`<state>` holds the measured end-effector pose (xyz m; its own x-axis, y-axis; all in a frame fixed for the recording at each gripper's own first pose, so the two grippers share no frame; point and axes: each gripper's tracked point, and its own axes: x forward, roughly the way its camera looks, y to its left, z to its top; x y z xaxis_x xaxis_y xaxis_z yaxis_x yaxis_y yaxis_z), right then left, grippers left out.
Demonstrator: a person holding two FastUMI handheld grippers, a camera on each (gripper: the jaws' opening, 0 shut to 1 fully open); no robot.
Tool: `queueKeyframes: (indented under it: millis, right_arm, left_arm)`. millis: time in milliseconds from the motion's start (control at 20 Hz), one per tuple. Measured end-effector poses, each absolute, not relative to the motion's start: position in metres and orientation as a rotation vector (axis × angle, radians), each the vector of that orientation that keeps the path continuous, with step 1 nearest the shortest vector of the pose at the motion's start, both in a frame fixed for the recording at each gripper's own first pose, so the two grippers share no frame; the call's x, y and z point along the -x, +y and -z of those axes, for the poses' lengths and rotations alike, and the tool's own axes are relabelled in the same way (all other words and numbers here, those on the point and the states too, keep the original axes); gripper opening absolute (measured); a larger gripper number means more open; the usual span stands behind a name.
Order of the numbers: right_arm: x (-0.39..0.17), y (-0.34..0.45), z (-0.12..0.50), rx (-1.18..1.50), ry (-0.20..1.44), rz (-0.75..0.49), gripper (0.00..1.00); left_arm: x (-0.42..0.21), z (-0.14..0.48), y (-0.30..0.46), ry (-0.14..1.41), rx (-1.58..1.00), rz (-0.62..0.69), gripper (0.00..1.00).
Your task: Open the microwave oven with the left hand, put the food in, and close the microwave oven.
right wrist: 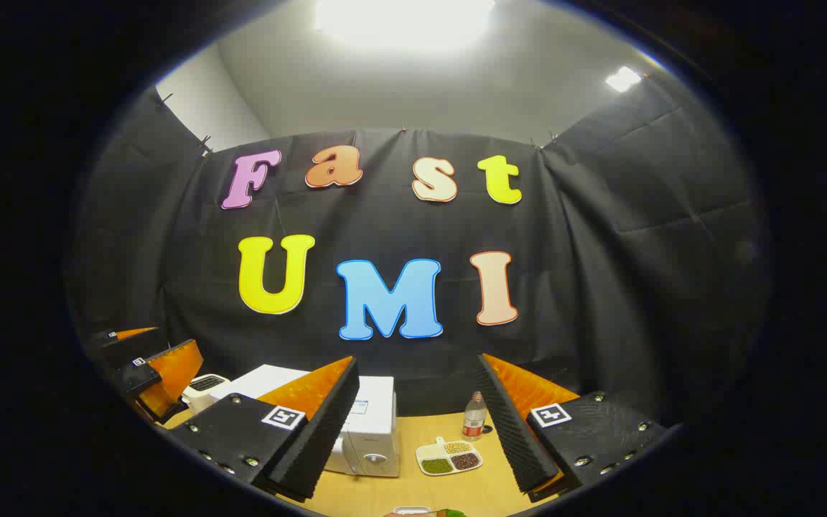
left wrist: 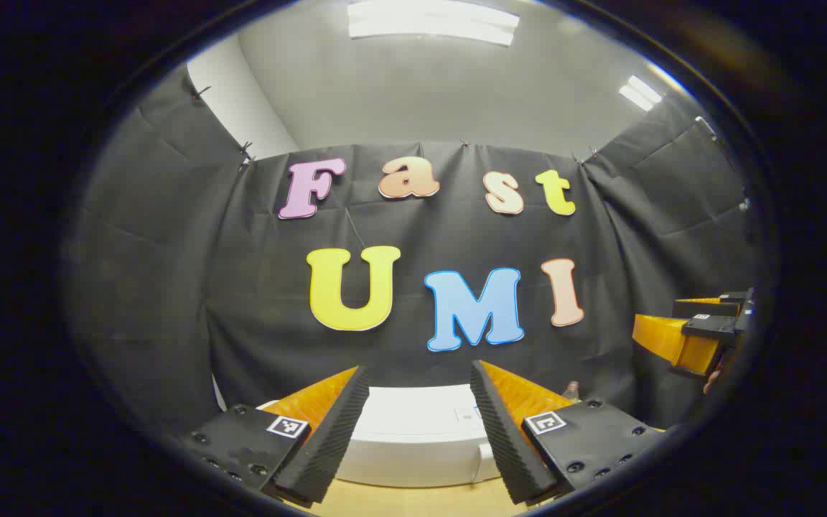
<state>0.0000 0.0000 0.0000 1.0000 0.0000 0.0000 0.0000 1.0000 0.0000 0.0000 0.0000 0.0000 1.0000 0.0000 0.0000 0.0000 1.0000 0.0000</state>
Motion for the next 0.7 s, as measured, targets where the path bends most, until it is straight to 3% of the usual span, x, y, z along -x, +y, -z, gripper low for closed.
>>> queueKeyframes:
  millis: [50,700]
  right_arm:
    - [0.000,-0.002,0.000,0.009,0.001,0.004,0.98]
    - [-0.026,-0.011,0.009,0.011,0.026,-0.027,0.98]
  left_arm:
    - [-0.001,0.000,-0.003,0.000,0.001,0.006,0.91]
    - [-0.021,0.017,-0.037,0.016,-0.019,0.053,0.92]
